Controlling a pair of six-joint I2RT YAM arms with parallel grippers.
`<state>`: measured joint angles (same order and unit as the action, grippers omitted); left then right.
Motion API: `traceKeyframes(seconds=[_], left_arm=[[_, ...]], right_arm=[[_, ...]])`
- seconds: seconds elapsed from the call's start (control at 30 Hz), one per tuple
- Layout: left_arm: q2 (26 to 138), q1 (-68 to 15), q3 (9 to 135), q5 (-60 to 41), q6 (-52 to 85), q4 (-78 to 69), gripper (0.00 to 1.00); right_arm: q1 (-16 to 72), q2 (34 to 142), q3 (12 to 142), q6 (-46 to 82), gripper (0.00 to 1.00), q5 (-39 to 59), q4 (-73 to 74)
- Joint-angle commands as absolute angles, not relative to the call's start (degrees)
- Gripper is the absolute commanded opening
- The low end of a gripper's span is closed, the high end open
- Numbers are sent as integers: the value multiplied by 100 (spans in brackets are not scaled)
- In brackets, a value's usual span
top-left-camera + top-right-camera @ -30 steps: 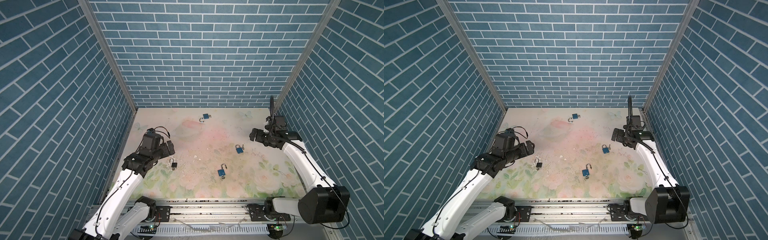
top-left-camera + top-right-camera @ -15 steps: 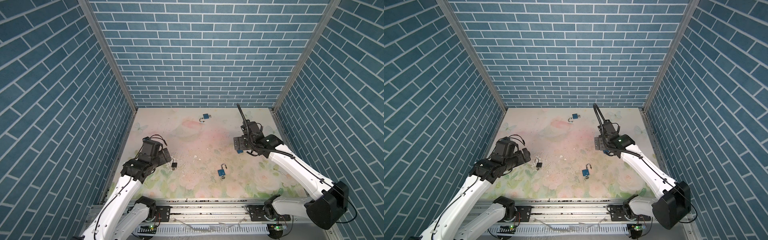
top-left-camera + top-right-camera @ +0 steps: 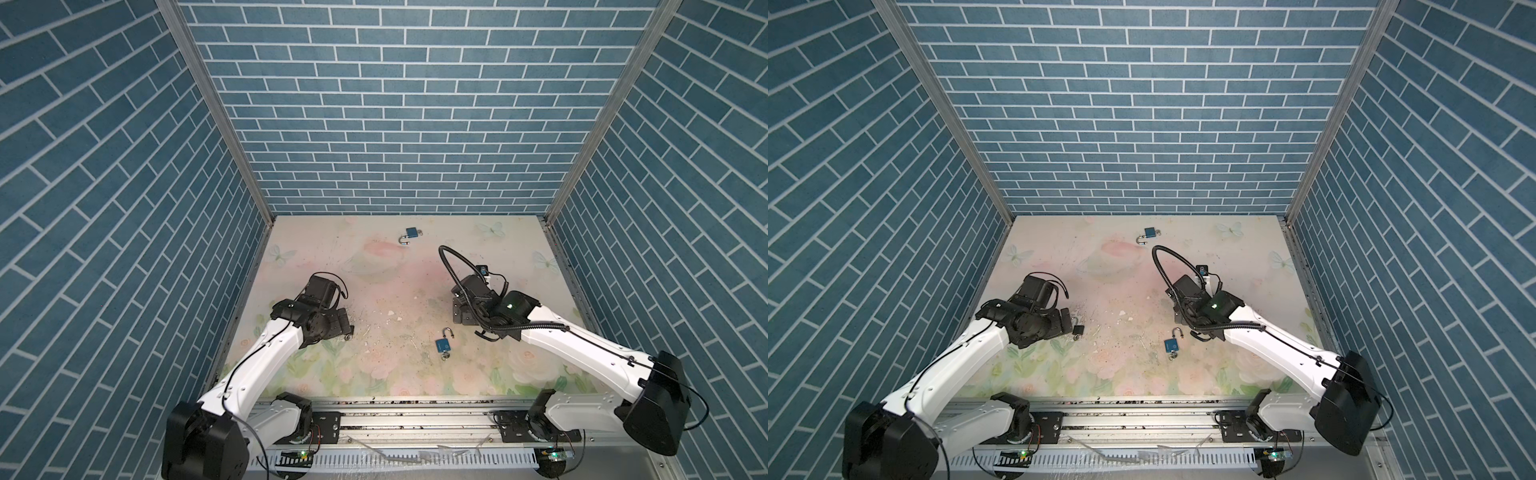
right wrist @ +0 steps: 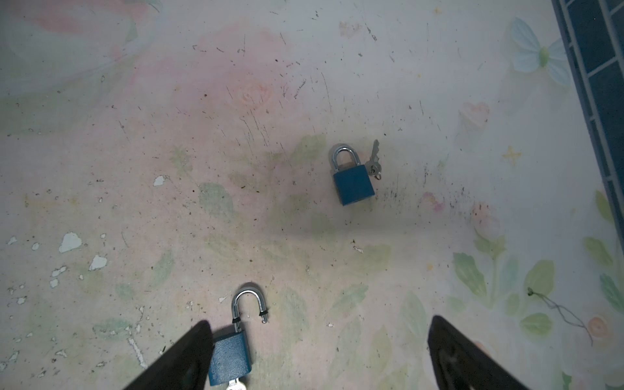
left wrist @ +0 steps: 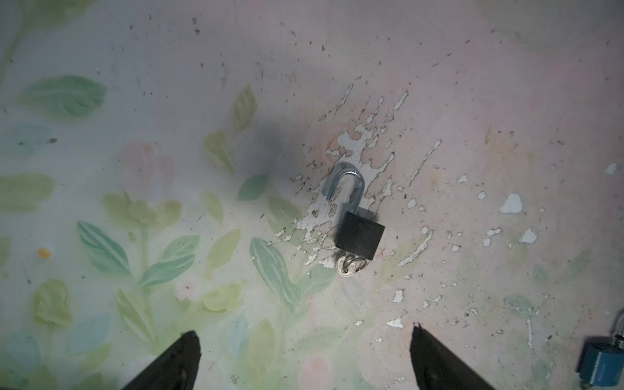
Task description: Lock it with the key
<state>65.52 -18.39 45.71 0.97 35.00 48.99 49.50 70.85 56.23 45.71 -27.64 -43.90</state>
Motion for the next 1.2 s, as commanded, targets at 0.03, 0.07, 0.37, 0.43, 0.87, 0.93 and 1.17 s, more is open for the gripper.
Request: traceKeyframes(seconds=[0.03, 0.07, 0.37, 0.43, 0.87, 0.93, 1.17], left_arm=[[6989, -2102, 4643, 90, 3433, 4709, 96], [7084, -2186, 4620, 120, 3481, 4589, 95], [8379, -2738, 5053, 447, 3657, 4190, 85], [8525, -2746, 5101, 504, 3643, 4153, 84], [9223, -2736, 5424, 534, 3285, 4052, 69], [9225, -2733, 5393, 502, 3292, 3978, 68], [9260, -2738, 5265, 451, 3279, 3817, 66]], right_arm=[[4983, 6854, 5625, 5330, 99, -2850, -4543], [4992, 6855, 5617, 5270, 99, -2809, -4559], [5011, 6866, 5669, 4763, 99, -2727, -4625], [5010, 6834, 5656, 4676, 99, -2722, -4601], [4991, 6847, 5473, 4608, 99, -2580, -4351], [4993, 6851, 5476, 4588, 99, -2573, -4359], [4994, 6847, 5482, 4570, 99, -2548, -4337]])
